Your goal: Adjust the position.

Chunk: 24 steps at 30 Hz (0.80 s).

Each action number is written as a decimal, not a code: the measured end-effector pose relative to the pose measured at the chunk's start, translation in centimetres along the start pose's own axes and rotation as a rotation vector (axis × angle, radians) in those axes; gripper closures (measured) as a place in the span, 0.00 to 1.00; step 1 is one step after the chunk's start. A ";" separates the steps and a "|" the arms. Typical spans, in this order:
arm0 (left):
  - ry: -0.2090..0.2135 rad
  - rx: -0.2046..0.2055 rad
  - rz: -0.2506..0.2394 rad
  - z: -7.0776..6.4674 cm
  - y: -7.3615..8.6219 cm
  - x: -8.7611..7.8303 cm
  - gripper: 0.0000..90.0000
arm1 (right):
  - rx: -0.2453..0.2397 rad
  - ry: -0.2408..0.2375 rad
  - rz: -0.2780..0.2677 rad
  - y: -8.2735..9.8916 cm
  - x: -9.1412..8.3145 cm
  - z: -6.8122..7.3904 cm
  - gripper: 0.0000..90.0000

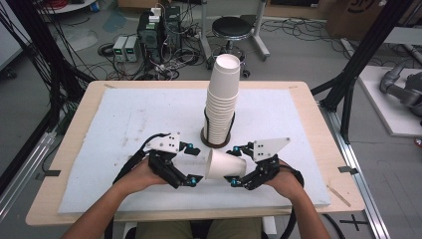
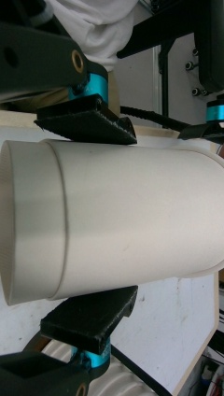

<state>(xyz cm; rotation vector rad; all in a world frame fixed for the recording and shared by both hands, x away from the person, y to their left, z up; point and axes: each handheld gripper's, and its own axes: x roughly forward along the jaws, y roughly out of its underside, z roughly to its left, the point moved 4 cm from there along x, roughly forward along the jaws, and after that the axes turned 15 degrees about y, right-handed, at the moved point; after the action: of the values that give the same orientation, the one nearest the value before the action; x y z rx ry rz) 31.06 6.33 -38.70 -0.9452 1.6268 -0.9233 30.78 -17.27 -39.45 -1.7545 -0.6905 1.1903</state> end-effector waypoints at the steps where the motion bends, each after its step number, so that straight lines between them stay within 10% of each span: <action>1: 0.001 -0.001 0.001 0.0 0.0 0.1 0.15 | -0.004 0.002 0.000 0.0 0.0 0.0 0.28; 24: 0.032 -0.007 -0.035 0.6 -0.1 0.8 0.14 | -0.016 -0.017 -0.021 -0.5 0.2 0.2 0.28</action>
<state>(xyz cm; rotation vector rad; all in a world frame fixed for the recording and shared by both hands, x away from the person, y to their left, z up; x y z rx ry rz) 31.45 5.44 -39.02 -0.9707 1.6462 -0.9610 30.74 -16.82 -39.17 -1.7477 -0.7286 1.1903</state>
